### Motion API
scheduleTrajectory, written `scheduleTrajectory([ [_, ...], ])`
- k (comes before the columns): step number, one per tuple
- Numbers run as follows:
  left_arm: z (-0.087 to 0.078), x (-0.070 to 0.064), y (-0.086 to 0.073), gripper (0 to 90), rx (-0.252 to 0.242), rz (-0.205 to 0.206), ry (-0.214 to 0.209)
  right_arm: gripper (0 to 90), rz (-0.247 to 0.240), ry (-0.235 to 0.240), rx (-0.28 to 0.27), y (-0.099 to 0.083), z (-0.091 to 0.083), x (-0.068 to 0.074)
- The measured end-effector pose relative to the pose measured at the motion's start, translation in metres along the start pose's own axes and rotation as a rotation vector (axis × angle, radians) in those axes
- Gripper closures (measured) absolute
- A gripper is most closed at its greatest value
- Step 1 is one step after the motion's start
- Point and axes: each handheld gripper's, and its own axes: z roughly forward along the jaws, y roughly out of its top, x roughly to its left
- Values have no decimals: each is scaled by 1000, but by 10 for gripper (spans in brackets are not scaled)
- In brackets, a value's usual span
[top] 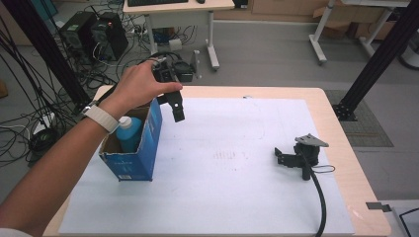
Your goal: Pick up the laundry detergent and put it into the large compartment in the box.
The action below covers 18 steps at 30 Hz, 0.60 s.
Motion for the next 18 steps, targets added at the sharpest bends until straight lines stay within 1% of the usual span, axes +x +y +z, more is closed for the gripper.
scheduleTrajectory([
  [1, 2, -2, 4, 55, 8, 26, 9, 0, 0, 0, 0, 0, 0, 0],
  [2, 1, -4, 5, 62, 7, 36, 20, 0, 0, 0, 0, 0, 0, 0],
  [5, -3, -5, 9, 62, -3, 65, 13, 0, 0, 0, 0, 0, 0, 0],
  [6, -3, -5, 9, 62, -3, 65, 13, 0, 0, 0, 0, 0, 0, 0],
  [9, -6, -9, 19, 62, 3, 101, 22, 0, -3, 0, 1, 0, 0, 0],
  [10, -6, -9, 19, 62, 3, 101, 22, 0, -3, 0, 1, 0, 0, 0],
  [11, -7, -12, 24, 62, 9, 126, 26, 0, 0, 0, 0, 0, 0, 0],
  [15, -5, -19, 35, 61, 18, 181, 30, 0, -2, 0, 1, 0, 0, 0],
  [16, -5, -21, 38, 61, 23, 192, 36, 0, -3, 0, 1, 0, 0, 0],
  [18, -4, -22, 40, 62, 24, 200, 36, 0, -3, 0, 1, 0, 0, 0],
])
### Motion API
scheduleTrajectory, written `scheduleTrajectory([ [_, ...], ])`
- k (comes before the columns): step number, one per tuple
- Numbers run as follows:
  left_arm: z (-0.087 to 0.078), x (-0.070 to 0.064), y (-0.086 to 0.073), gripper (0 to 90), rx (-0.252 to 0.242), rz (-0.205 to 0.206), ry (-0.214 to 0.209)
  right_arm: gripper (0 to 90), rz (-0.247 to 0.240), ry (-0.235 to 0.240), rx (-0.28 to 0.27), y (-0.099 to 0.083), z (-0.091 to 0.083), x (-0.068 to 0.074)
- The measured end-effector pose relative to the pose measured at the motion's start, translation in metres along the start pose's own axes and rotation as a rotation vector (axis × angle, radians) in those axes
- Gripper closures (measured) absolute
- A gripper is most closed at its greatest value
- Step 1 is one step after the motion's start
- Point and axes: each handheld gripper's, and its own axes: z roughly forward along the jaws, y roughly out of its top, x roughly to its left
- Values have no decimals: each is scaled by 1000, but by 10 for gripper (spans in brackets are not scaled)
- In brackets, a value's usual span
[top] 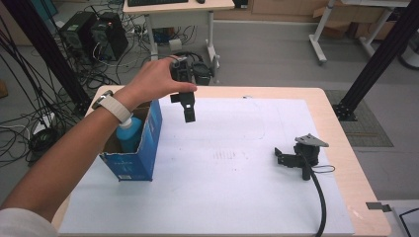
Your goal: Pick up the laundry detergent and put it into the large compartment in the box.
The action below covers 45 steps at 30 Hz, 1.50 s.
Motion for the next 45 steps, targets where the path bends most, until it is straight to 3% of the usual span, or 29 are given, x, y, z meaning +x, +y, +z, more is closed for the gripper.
scheduleTrajectory([
  [3, 3, -3, 11, 62, 16, 36, 2, 0, 0, 0, 0, 0, 0, 0],
  [14, 3, -9, 31, 63, 25, 98, 25, 0, 0, 0, 0, 0, 0, 0],
  [22, 6, -8, 35, 63, 14, 120, 30, 0, 3, 0, 0, 0, 0, 0],
  [35, 9, -20, 35, 61, 11, 138, 53, 0, 2, 0, -1, 0, 0, 0],
  [45, 11, -23, 37, 60, 18, 150, 48, 0, 0, 0, 1, 0, 0, 0],
])
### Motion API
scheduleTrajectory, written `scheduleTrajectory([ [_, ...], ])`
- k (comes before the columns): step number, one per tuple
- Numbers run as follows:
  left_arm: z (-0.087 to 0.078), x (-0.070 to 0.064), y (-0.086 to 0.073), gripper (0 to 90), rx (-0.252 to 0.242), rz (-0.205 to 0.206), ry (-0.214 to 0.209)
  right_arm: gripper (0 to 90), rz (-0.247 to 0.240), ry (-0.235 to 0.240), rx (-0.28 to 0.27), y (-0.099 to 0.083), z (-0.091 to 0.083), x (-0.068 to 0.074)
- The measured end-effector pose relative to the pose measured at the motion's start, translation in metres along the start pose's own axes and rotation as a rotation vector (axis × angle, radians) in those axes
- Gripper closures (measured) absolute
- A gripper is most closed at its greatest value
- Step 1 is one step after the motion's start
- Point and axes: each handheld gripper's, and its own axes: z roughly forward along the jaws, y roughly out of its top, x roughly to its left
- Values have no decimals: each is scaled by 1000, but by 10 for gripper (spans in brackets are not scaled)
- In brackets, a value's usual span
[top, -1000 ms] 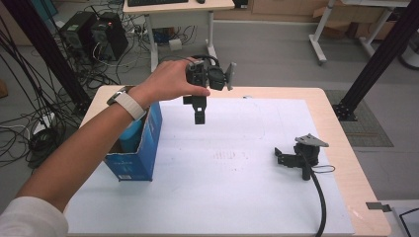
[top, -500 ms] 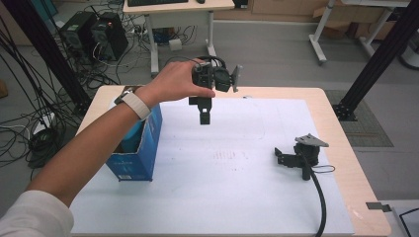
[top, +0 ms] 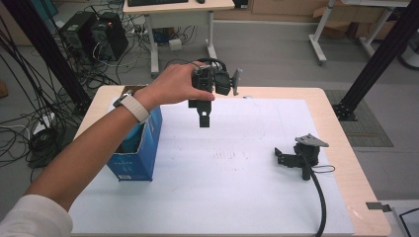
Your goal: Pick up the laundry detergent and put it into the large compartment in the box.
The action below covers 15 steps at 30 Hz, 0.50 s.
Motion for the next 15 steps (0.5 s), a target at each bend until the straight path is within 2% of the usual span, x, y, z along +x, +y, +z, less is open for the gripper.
scheduleTrajectory([
  [15, -4, -5, -2, 60, -7, -13, 7, 0, 0, 0, 0, 0, 0, 0],
])
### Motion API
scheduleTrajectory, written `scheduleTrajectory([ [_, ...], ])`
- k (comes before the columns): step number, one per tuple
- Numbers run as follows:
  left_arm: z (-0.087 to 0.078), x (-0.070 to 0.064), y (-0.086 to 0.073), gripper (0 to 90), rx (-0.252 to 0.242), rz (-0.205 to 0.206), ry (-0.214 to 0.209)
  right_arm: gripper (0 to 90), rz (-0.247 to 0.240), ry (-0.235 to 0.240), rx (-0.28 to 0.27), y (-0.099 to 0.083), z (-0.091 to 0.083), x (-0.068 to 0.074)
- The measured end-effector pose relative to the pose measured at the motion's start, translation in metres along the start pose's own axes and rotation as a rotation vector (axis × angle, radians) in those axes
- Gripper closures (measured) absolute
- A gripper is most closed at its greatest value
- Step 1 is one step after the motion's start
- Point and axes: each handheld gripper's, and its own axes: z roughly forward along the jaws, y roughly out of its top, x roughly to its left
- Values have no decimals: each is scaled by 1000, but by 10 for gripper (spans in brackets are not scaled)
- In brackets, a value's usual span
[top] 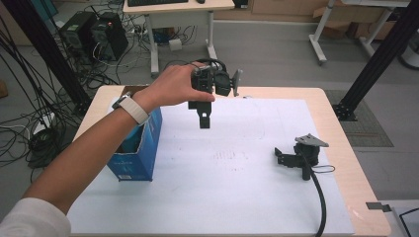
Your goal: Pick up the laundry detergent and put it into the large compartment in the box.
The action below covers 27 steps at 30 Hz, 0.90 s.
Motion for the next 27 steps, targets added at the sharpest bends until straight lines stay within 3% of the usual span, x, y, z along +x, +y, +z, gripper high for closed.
scheduleTrajectory([
  [27, 0, 0, -3, 60, 9, -28, 0, 0, 1, 0, 0, 0, 0, 0],
])
